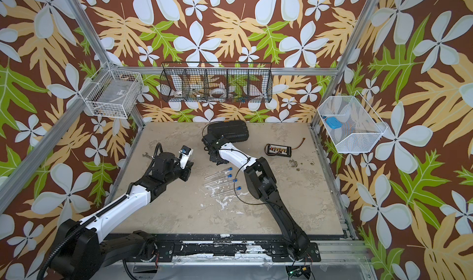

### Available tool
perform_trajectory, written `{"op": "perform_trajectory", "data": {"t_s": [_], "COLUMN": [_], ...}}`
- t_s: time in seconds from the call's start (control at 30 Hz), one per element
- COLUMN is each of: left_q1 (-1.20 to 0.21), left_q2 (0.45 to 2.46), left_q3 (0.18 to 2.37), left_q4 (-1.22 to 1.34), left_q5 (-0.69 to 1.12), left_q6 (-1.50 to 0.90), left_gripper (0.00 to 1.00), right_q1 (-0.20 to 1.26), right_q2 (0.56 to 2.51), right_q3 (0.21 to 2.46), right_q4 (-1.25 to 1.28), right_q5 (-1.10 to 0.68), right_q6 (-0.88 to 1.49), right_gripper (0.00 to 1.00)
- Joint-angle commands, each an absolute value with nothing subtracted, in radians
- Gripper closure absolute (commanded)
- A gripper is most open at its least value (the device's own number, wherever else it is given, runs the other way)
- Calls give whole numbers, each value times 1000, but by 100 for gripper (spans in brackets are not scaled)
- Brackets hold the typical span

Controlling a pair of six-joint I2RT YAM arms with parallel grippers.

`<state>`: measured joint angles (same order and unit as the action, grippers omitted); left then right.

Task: Insert stoppers into test tubes
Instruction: Pick up the stopper from the center of the board.

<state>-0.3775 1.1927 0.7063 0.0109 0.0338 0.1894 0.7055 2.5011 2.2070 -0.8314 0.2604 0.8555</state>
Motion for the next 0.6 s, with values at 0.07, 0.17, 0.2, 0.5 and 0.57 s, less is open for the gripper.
{"op": "perform_trajectory", "data": {"t_s": [0.07, 0.17, 0.2, 0.5, 0.57], "left_q1": [-376, -376, -376, -376, -376], "left_q2": [1198, 1200, 1200, 1203, 1203], "left_q3": [716, 718, 719, 727, 729], "left_q4": [3, 2, 1, -9, -8], "left_q5": [30, 31, 32, 34, 35], "left_q6": [196, 196, 195, 198, 197], "left_gripper": [100, 100, 100, 100, 100], "right_q1": [707, 707, 706, 706, 706], "right_q2": [2518, 2523, 2525, 2534, 2536], "right_q3": [2211, 2210, 2211, 2208, 2206], "right_q4": [-857, -857, -856, -854, -856], "right_q5": [273, 266, 264, 260, 255], "right_q6": [848, 848, 847, 835, 834], "right_gripper": [62, 65, 65, 72, 73]}}
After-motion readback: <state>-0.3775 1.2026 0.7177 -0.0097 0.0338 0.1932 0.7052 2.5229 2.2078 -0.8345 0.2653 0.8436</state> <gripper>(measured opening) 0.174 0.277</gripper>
